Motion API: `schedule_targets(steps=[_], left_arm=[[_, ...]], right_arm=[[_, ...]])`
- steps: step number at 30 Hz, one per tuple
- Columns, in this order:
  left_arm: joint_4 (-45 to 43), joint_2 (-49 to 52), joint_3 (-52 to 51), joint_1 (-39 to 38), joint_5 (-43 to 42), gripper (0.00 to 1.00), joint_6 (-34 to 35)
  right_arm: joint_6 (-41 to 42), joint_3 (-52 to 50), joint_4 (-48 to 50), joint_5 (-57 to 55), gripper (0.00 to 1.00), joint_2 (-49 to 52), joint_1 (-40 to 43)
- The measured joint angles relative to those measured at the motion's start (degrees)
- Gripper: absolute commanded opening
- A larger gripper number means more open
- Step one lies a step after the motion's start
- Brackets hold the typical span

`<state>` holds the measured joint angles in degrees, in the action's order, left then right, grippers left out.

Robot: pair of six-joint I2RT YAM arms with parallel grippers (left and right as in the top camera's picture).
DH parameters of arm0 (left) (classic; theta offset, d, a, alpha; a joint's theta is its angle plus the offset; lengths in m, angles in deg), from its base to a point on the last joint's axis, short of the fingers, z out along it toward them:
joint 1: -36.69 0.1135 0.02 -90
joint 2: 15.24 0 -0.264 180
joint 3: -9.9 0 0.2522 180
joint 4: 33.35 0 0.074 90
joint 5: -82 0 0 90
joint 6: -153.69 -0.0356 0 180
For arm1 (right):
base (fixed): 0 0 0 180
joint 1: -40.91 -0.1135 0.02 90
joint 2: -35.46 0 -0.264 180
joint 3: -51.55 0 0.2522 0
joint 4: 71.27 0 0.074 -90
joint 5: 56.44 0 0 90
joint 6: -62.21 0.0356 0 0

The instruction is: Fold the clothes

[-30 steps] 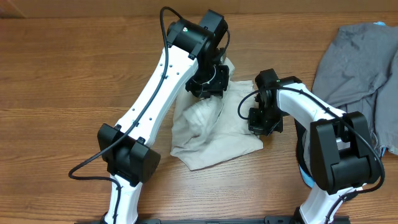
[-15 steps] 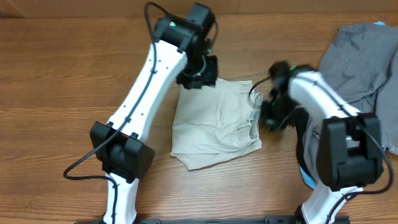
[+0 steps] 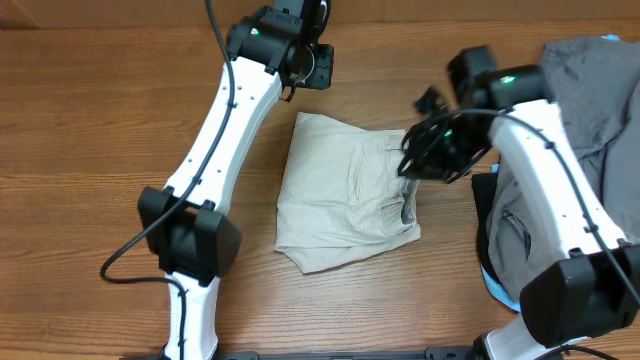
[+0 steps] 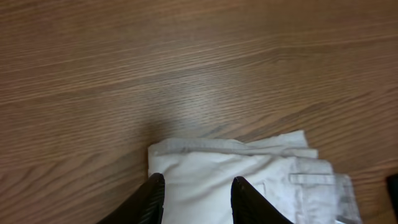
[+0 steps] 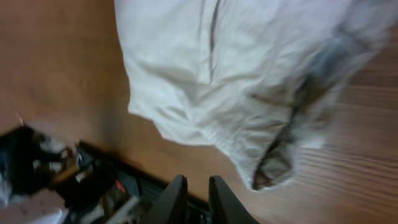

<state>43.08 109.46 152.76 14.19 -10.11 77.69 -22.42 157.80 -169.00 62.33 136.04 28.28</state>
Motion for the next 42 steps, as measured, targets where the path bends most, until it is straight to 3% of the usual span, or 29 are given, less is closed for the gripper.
schedule_targets(steps=[12,15,19,22,23,27,31,34,36,38,39,40,42], left_arm=[[4.52,15.32,-1.38,-0.02,-1.92,0.47,-1.14],[7.04,17.64,-1.36,-0.02,-2.12,0.42,-1.14],[13.99,19.93,-0.81,0.0,-2.19,0.37,-1.11],[23.98,20.74,-0.48,0.0,-1.9,0.37,-1.09],[27.08,21.2,-0.48,0.04,-1.88,0.18,-0.9],[34.14,22.56,-2.01,0.07,-4.24,0.07,-0.76],[34.4,22.6,-2.47,0.04,-11.23,0.04,-1.16],[34.34,22.6,-2.23,0.28,-13.14,0.1,-1.38],[33.77,22.6,-1.25,0.57,-14.03,0.11,-2.25],[32.76,22.58,0.5,0.92,-14.69,0.24,-2.69],[31.85,22.51,1.75,1.25,-14.99,0.34,-3.19],[30.86,22.32,3.13,1.36,-15.3,0.5,-3.41],[28.94,21.51,5.46,1.75,-15.39,0.9,-4.17]], right_arm=[[4.87,-24.7,17.18,1.86,0.16,0.59,-5.9],[7.28,-29.49,20.85,-1.29,0.17,0.63,-5.9],[11.87,-33.33,23.74,-8.76,0.24,0.63,-5.38],[14.71,-33.68,26.16,-14.19,0.26,0.61,-3.65],[15.56,-33.7,28.26,-15.67,0.27,0.55,-2.45],[15.58,-33.68,37.75,-19.32,0.29,0.02,1.18],[14.01,-31.5,38.58,-23.52,0.43,0.15,4.37],[13.05,-27.91,32.68,-25.31,0.46,0.28,4.72],[12.66,-24.28,29.0,-26.05,0.56,0.31,4.7],[12.2,-20.39,26.23,-26.53,0.59,0.28,4.7],[12.13,-18.01,24.41,-26.75,0.61,0.2,4.7],[12.17,-16.31,23.23,-26.84,0.64,0.0,4.7],[12.09,-12.57,20.39,-26.93,0.68,-0.74,4.7]])
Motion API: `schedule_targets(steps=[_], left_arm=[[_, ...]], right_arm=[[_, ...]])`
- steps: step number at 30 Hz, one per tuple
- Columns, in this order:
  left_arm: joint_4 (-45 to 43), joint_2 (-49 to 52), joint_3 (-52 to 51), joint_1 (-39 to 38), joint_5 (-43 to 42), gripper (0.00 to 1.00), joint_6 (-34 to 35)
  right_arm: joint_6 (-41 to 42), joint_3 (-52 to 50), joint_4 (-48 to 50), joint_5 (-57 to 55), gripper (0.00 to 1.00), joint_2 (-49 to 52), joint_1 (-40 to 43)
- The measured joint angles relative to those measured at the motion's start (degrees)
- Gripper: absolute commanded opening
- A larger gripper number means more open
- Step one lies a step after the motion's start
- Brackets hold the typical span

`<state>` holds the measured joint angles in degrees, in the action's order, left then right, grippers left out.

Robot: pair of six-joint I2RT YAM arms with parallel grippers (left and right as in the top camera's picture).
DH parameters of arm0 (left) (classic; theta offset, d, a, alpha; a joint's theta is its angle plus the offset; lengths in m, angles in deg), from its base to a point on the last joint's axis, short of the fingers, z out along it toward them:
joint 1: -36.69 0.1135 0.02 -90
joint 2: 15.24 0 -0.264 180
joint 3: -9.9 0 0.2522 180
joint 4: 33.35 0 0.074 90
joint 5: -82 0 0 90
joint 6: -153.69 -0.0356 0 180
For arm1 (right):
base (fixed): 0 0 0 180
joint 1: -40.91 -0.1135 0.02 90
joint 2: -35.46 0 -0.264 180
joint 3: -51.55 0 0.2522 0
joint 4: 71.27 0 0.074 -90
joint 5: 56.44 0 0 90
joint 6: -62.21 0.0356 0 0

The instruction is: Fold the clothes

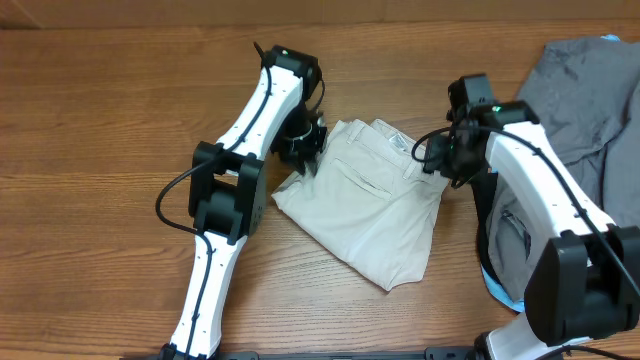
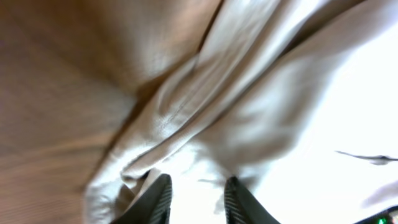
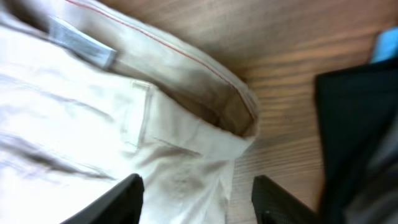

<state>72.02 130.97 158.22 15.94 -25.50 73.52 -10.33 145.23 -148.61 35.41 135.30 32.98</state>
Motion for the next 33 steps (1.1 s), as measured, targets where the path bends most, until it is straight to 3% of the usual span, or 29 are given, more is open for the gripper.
schedule_targets(steps=[1,3,4,9,22,23,24,25,26,27,28,33], left_arm=[[-1.79,-0.72,1.2,0.28,-0.13,1.0,-0.22],[-4.85,-2.08,2.95,0.57,-0.2,1.0,-0.94],[-7.34,-2.99,3.65,0.63,-0.22,1.0,-1.53],[-13.07,-4.72,4.5,0.83,-1.22,1.0,-6.1],[-16.04,-1.27,-4.39,-0.07,-6.73,0.99,-13.29],[-16.85,-0.96,-5.44,-0.35,-6.82,0.93,-13.46],[-16.9,-0.81,-5.81,-0.61,-7.08,0.74,-13.62],[-17.4,-0.92,-6.14,-0.92,-7.58,0.64,-14.05],[-17.75,-0.9,-6.6,-1.11,-8.07,0.43,-14.38],[-17.59,-0.9,-7.21,-1.36,-8.76,0.28,-14.6],[-17.44,-0.79,-7.58,-1.53,-9.51,0.04,-14.82],[-16.26,-0.68,-8.0,-2.05,-11.23,0.04,-15.34]], right_arm=[[-0.09,2.21,-1.79,-0.17,0.8,-0.59,0.0],[-0.31,4.87,-3.43,-0.24,0.97,-2.1,0.0],[-0.66,5.84,-4.04,-0.2,0.99,-2.69,0.0],[-0.57,7.56,-7.98,0.85,1.0,-4.28,0.0],[-0.57,7.56,-9.38,0.94,1.0,-4.28,0.0],[-0.57,7.56,-9.49,0.96,1.0,-4.28,0.0],[-0.57,7.56,-9.6,0.96,1.0,-4.28,0.0],[-0.55,7.56,-9.62,0.94,1.0,-4.28,0.0],[-0.57,7.56,-9.62,0.96,1.0,-4.28,0.0],[-0.57,7.56,-9.64,0.94,1.0,-4.28,0.0],[-0.57,7.56,-9.66,0.96,1.0,-4.28,0.0],[-0.57,7.56,-9.44,0.96,1.0,-4.28,0.0]])
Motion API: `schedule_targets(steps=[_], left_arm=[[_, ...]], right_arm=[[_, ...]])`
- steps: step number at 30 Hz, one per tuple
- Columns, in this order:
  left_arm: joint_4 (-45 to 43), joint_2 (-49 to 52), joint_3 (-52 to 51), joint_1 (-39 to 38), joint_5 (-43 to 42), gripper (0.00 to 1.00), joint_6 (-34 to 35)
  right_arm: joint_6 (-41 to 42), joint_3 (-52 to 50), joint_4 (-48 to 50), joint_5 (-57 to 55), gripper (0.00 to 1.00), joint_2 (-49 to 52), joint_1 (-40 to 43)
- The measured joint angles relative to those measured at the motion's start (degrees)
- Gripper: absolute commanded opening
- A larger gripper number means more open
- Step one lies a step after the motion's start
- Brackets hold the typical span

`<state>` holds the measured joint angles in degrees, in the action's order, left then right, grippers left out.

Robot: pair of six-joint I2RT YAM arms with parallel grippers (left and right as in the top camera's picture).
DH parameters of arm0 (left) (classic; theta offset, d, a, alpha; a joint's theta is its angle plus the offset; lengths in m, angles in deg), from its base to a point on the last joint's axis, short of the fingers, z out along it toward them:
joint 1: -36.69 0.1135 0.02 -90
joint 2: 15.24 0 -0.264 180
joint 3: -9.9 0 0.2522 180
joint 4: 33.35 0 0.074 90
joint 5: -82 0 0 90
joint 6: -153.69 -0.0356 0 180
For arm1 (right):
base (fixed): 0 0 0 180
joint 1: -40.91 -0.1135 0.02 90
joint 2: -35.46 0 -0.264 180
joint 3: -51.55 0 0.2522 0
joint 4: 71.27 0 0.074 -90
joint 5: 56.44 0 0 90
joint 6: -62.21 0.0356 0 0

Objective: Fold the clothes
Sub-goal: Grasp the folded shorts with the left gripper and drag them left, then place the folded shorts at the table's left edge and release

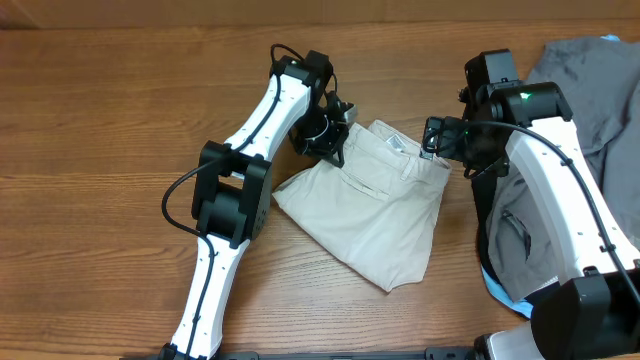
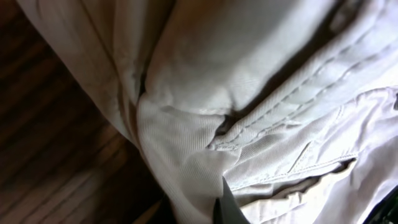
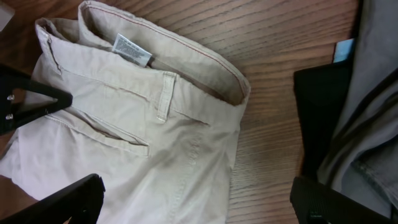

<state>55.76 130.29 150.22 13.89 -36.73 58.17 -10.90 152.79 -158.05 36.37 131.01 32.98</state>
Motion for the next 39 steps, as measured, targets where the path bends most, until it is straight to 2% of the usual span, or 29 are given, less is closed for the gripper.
schedule_targets(steps=[4,7,13,15,25,31,35,36,37,38,39], left_arm=[[1.18,0.0,0.33,1.03,1.7,0.04,4.28],[2.89,0.11,2.01,4.7,2.78,0.04,9.79],[3.1,0.22,7.43,22.84,4.15,0.04,19.26],[3.54,0.26,10.23,32.81,4.85,0.04,22.03],[4.37,0.37,14.19,64.41,2.36,0.04,25.38],[5.44,0.42,14.19,72.74,1.49,0.04,25.29],[5.62,0.42,14.19,74.07,2.25,0.04,25.33],[5.68,0.42,14.19,73.99,2.47,0.09,25.31],[5.73,0.42,14.19,73.88,2.75,0.27,25.31],[5.99,0.42,14.19,73.79,2.97,0.34,25.33],[6.29,0.42,14.19,73.66,3.1,0.35,25.16]], right_arm=[[-0.04,0.0,-0.2,0.0,1.0,0.0,0.0],[-0.17,0.0,-0.59,-0.02,1.0,0.0,0.0],[-0.39,0.0,-1.18,-0.02,1.0,0.0,0.0],[-0.42,0.0,-1.16,-0.04,1.0,0.0,0.0],[-0.44,0.0,-1.18,-0.02,1.0,0.0,0.0],[-0.39,0.0,-1.16,-0.02,1.0,0.0,0.0],[-0.42,0.0,-1.16,-0.04,1.0,0.0,0.0],[-0.42,0.0,-1.16,-0.02,1.0,0.0,0.0],[-0.44,0.0,-1.18,-0.04,1.0,0.0,0.0],[-0.39,0.0,-1.18,-0.02,1.0,0.0,0.0],[-0.44,0.0,-1.18,-0.02,1.0,0.0,0.0]])
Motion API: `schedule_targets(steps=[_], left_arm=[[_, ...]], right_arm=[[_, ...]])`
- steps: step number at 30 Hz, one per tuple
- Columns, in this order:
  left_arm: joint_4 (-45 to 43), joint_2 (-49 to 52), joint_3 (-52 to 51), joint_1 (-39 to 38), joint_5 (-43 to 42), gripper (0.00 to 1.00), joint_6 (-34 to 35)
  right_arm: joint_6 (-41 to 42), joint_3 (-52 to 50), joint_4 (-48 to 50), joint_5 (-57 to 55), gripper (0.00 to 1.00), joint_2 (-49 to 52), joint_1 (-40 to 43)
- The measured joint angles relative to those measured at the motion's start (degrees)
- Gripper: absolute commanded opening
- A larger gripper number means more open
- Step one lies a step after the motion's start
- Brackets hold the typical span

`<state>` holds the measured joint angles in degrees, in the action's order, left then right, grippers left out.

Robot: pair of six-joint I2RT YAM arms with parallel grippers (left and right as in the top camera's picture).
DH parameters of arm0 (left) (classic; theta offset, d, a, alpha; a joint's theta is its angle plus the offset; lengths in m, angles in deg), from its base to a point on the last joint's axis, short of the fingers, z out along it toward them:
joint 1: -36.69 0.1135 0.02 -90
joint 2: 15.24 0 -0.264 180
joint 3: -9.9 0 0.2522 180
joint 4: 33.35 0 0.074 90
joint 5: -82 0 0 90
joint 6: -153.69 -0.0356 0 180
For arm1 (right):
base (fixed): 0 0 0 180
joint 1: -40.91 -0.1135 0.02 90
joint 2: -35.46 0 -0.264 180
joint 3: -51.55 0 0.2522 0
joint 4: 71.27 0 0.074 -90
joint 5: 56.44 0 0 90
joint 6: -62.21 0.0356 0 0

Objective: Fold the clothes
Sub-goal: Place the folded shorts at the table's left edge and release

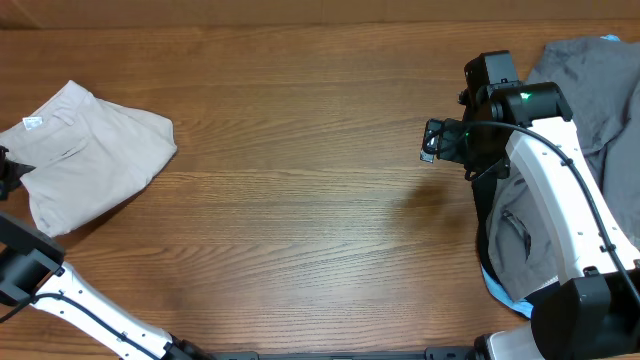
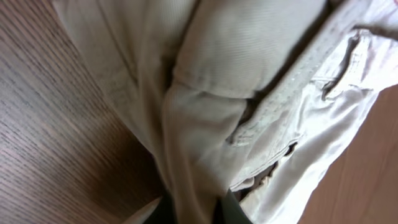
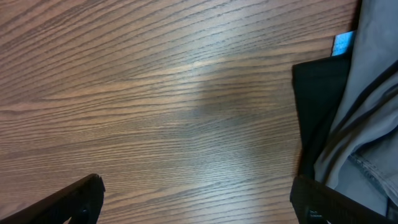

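Note:
The folded beige trousers (image 1: 90, 165) lie at the table's far left edge, waistband label towards the back. In the left wrist view the beige trousers (image 2: 224, 81) fill the frame, and my left gripper (image 2: 194, 211) is shut on a thick fold of them at the bottom. My right gripper (image 1: 441, 140) hangs over bare wood at centre right. In the right wrist view its fingers (image 3: 74, 199) stand wide open with nothing between them.
A heap of other clothes lies at the right: a grey garment (image 1: 590, 90), a dark one (image 3: 317, 118) and something blue (image 1: 498, 290) beneath. My right arm (image 1: 545, 190) reaches over that heap. The left arm's base link (image 1: 30, 265) sits at the left edge.
The trousers were at the table's middle with my left gripper shut on their near-left edge. They now lie at the far left, still in that gripper. The right gripper has not moved.
The folded trousers lay in the middle, my left gripper open above their far edge and my right at their right side. Then they lay turned, a gripper at each end of the waistband. The right stood back open, the left held on, and the trousers are now at the far left.

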<state>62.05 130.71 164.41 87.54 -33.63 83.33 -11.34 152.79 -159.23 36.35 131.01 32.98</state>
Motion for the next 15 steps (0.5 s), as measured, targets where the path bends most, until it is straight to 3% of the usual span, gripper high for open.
schedule_targets(steps=[8,10,15], left_arm=[[7.41,-0.42,3.41,-0.26,2.12,0.41,1.25],[7.39,-1.95,3.87,-0.5,3.98,1.0,1.25],[7.17,-11.52,4.55,-3.5,11.5,1.0,0.83]], right_arm=[[0.0,0.0,0.02,0.02,1.0,0.0,0.0],[-0.02,0.0,0.02,-0.02,1.0,0.0,0.0],[0.0,0.0,0.0,0.0,1.0,0.0,0.0]])
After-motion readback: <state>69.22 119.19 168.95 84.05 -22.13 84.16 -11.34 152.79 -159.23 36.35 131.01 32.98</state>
